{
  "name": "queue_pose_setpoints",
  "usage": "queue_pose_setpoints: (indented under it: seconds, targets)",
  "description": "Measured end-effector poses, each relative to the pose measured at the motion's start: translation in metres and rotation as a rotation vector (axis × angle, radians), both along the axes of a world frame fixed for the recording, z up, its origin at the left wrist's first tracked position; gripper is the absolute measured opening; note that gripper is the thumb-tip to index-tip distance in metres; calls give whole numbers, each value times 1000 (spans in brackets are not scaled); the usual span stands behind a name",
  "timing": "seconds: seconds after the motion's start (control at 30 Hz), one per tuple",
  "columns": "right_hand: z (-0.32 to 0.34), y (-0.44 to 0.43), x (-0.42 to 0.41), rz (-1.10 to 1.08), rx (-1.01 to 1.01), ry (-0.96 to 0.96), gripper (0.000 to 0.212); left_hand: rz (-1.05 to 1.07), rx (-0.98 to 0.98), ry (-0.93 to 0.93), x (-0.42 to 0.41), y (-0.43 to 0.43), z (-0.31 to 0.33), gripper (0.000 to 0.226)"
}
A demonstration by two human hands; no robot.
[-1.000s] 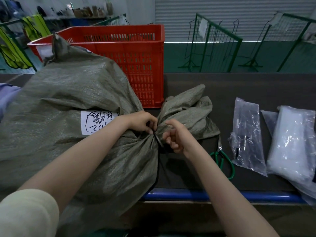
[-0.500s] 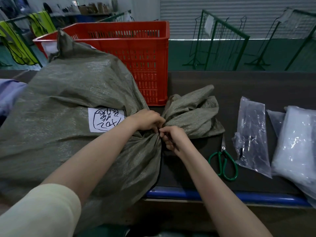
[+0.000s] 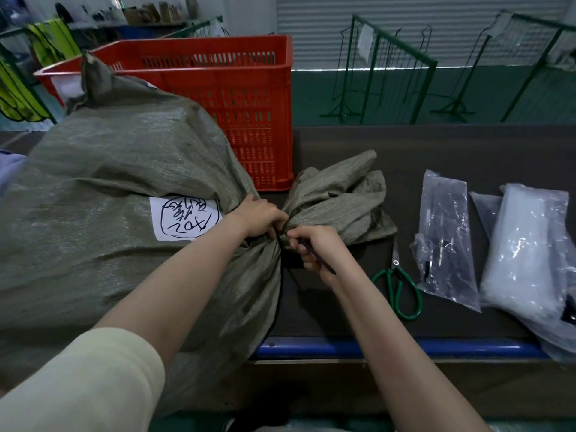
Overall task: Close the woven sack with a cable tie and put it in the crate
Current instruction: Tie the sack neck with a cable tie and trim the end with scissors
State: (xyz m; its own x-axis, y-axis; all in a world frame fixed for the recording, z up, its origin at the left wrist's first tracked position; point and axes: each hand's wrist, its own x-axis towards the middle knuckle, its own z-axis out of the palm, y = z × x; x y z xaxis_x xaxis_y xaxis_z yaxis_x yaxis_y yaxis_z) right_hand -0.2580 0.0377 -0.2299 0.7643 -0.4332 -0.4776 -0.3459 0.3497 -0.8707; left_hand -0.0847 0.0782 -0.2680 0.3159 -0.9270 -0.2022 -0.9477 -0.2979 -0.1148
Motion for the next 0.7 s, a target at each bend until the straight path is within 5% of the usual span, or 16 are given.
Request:
queue_pose_setpoints:
  seconds: [0.2,0.4,0.53,0.7]
  targets:
    - [-12,-7,-11,61,-104,25,35,-44,159,1,0,3,1,26]
    - [-39,-34,-22,-83,-160,114,42,-349,48,-93,-18,2,2,48]
    - [-82,-57,-37,-159,-661,557,41,-341,156,-78,-20,0,-1,55]
    - [-109,-67,-56,-268,-803,797,64,-256,307,-82,-19,-1,-6,63]
